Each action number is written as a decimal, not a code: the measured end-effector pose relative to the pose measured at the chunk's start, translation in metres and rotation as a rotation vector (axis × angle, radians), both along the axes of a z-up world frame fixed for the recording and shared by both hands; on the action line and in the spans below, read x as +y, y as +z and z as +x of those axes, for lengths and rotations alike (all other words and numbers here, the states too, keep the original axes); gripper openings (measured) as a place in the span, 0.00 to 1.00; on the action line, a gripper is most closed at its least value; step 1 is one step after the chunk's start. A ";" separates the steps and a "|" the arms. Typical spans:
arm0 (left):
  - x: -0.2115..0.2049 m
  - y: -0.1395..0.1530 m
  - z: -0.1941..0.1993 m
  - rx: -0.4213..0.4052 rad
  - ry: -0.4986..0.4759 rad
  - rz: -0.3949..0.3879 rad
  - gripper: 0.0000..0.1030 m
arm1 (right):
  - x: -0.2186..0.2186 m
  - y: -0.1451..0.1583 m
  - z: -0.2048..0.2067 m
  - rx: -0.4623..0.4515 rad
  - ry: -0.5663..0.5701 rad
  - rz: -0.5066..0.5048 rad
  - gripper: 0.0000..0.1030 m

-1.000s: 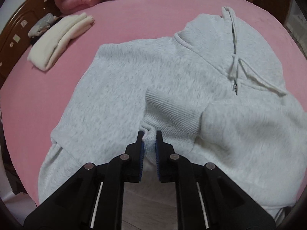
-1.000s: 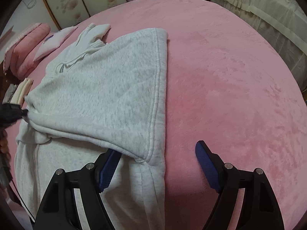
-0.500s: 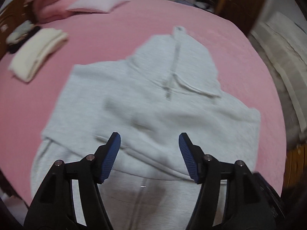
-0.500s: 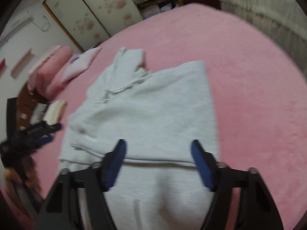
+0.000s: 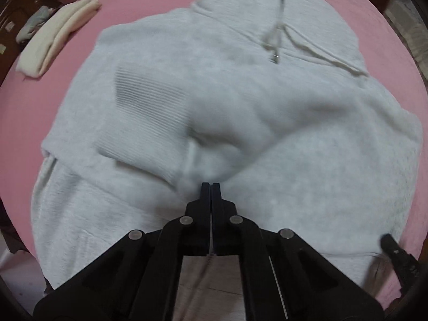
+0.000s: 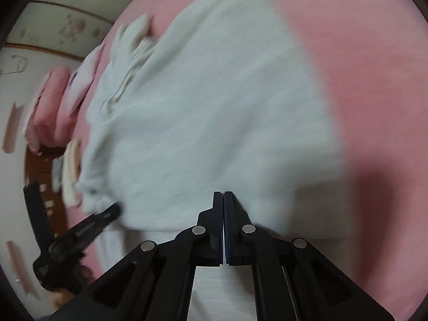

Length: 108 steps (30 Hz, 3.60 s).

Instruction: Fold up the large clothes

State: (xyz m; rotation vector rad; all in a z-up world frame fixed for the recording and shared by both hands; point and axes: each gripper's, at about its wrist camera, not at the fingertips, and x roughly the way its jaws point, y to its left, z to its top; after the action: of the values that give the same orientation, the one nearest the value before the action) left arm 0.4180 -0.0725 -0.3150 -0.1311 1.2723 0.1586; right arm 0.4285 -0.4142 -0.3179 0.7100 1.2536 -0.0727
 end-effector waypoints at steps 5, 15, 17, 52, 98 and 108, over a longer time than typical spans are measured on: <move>-0.002 0.009 0.003 0.006 0.024 -0.017 0.01 | -0.010 0.021 -0.009 0.001 0.043 -0.162 0.00; -0.047 0.068 0.046 -0.164 -0.082 -0.254 0.01 | 0.082 0.030 0.079 -0.184 0.403 0.086 0.00; -0.042 0.059 0.066 -0.135 -0.052 -0.233 0.01 | 0.104 0.022 0.098 -0.185 0.442 0.089 0.00; 0.059 0.084 0.252 -0.081 -0.252 -0.057 0.06 | -0.023 0.092 0.237 -0.186 0.225 0.025 0.09; 0.069 0.116 0.356 -0.303 -0.614 -0.578 0.06 | 0.015 0.092 0.419 -0.326 0.248 0.219 0.04; 0.084 0.158 0.226 -0.230 -0.912 -0.520 0.05 | -0.035 0.080 0.328 -0.270 0.177 0.293 0.04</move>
State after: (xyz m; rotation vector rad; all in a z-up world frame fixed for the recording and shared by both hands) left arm 0.6444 0.0114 -0.1568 -0.0022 1.0123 -0.9496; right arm 0.7570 -0.4489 -0.2381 0.8267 1.0711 0.3487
